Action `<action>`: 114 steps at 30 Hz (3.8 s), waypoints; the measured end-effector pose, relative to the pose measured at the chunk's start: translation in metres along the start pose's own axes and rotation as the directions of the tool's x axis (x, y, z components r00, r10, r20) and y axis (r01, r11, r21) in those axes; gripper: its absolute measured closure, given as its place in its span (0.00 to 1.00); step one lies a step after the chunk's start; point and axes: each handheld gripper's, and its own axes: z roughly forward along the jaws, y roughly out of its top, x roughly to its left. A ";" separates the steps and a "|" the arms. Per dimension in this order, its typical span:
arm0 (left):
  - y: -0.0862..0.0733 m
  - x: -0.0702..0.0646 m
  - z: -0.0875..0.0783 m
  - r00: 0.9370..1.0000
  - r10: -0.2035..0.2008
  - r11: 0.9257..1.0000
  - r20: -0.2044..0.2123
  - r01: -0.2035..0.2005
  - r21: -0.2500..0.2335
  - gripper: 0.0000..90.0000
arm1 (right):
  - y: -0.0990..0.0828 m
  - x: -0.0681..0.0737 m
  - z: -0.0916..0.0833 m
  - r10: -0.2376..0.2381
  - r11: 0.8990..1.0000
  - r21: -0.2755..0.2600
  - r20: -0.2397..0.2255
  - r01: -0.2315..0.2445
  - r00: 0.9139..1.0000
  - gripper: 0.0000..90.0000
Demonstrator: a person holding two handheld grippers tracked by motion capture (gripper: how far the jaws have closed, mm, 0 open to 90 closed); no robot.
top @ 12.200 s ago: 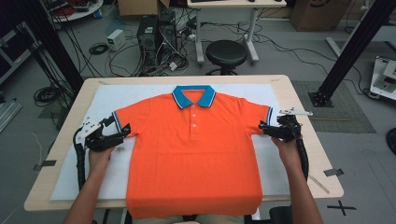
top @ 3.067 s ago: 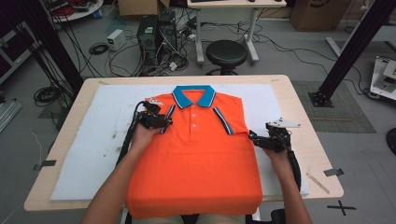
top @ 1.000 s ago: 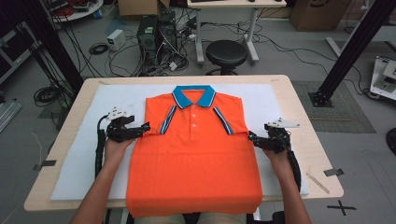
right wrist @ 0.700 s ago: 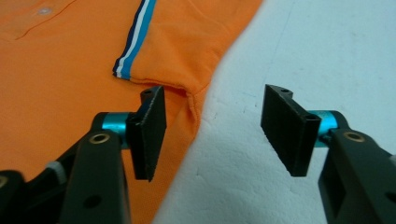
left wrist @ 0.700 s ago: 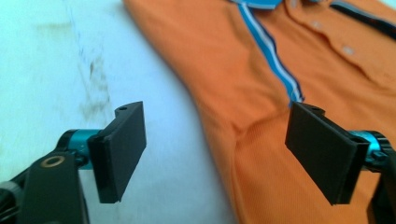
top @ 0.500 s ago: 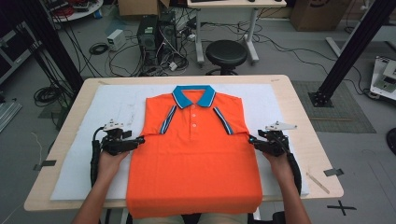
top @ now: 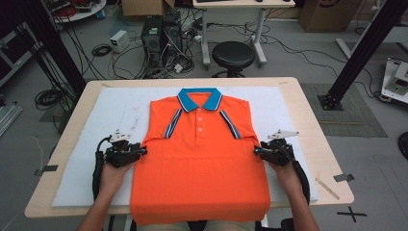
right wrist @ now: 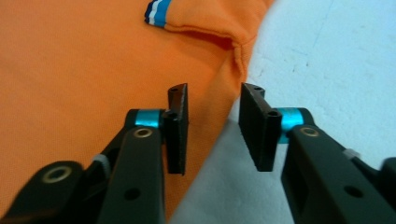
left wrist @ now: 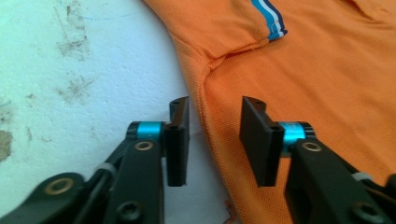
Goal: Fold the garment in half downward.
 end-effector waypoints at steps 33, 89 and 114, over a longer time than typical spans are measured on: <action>0.009 -0.015 0.013 0.997 -0.080 0.997 -0.002 0.080 -0.002 0.97 | -0.003 -0.006 -0.008 0.007 1.000 -0.006 0.154 -0.006 0.988 0.90; -0.053 -0.036 -0.093 0.982 -0.087 0.995 0.166 0.093 -0.032 0.98 | -0.053 0.040 -0.108 -0.016 0.996 -0.085 0.026 0.019 1.000 0.99; -0.032 -0.038 -0.037 0.999 -0.034 0.999 0.016 0.033 0.026 0.77 | -0.048 0.029 -0.053 0.044 0.998 0.032 0.039 -0.045 0.998 0.78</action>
